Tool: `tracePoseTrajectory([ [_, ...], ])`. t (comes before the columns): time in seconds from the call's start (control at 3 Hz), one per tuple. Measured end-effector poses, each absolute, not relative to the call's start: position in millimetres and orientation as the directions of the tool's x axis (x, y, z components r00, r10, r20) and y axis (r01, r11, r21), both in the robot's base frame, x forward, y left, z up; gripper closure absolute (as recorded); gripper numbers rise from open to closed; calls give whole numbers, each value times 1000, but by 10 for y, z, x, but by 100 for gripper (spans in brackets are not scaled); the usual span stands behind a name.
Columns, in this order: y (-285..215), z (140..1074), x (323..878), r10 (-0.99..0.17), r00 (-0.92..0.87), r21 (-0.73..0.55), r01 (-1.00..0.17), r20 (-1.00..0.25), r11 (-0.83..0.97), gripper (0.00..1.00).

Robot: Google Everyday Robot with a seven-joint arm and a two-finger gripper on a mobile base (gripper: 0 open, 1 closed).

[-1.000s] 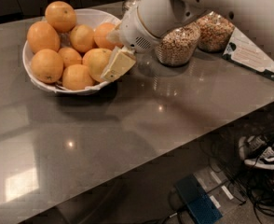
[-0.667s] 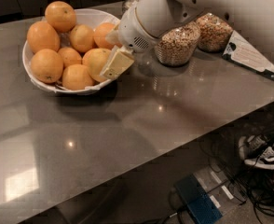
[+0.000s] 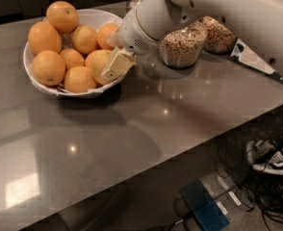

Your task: Pick orange from white bowl

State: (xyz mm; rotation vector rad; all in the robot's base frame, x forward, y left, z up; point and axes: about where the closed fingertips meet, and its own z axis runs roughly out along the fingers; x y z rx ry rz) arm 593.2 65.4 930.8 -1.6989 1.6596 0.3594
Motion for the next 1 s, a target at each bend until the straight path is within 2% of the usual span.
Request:
tracePoseTrajectory([
  [1.0, 850, 9005, 5981, -744, 91, -217, -973, -661, 73, 36],
])
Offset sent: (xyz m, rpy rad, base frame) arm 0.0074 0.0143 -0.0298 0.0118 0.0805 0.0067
